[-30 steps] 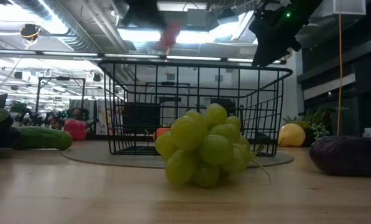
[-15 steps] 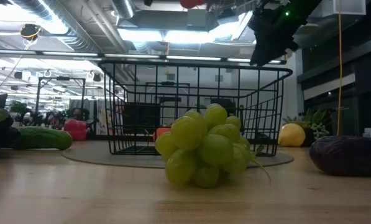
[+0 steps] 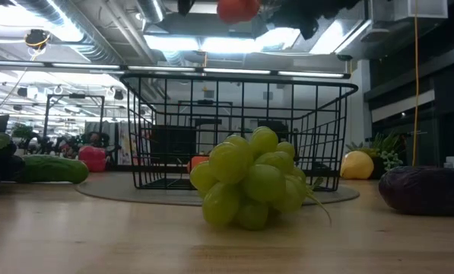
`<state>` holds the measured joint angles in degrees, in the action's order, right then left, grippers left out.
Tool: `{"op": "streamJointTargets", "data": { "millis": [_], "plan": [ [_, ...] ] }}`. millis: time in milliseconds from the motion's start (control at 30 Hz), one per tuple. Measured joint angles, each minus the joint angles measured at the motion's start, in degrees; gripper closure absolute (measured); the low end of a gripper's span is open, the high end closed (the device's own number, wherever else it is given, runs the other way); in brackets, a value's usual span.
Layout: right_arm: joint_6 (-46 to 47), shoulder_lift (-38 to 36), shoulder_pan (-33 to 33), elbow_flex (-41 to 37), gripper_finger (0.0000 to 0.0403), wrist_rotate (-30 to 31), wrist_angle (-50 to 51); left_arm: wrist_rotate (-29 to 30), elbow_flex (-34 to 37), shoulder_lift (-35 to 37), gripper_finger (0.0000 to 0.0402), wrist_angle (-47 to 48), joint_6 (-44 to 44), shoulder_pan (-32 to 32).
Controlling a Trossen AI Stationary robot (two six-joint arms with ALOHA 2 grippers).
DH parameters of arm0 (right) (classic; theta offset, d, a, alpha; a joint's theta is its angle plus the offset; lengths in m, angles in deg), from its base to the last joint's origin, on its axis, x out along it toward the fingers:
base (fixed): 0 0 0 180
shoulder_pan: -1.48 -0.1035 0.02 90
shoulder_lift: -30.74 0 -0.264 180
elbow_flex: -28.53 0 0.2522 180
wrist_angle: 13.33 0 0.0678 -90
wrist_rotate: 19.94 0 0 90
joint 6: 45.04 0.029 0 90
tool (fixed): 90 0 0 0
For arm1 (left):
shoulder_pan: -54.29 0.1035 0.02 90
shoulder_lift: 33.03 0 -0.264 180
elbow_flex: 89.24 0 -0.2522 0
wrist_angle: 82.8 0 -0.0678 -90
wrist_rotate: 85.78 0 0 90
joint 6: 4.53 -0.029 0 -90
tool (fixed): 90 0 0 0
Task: Build produce basket
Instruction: Put the orange tangerine into the wire basket
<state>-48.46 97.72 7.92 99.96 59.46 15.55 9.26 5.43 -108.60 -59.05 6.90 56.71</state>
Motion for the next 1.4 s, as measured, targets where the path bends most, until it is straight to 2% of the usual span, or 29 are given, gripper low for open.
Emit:
{"op": "streamJointTargets", "data": {
  "millis": [300,433,867,1400],
  "plan": [
    [-5.47,0.0,-2.11,0.0,0.0224,-0.01,-8.18,-0.07,0.0,-0.68,0.0397,-0.34,-0.03,-2.1],
    [-4.42,0.04,-2.89,0.0,0.022,-0.02,-10.05,-0.07,-0.07,-1.61,0.0396,-1.12,-0.03,-2.42],
    [-3.04,3.93,-3.39,0.0,0.0124,1.87,-11.06,-0.46,0.02,-2.89,0.0395,-3.07,-0.03,-2.41],
    [-5.88,6.54,-3.25,0.0,0.012,2.12,-11.61,-5.29,0.02,-2.89,0.0395,-4.97,0.23,-2.45]
  ]
}}
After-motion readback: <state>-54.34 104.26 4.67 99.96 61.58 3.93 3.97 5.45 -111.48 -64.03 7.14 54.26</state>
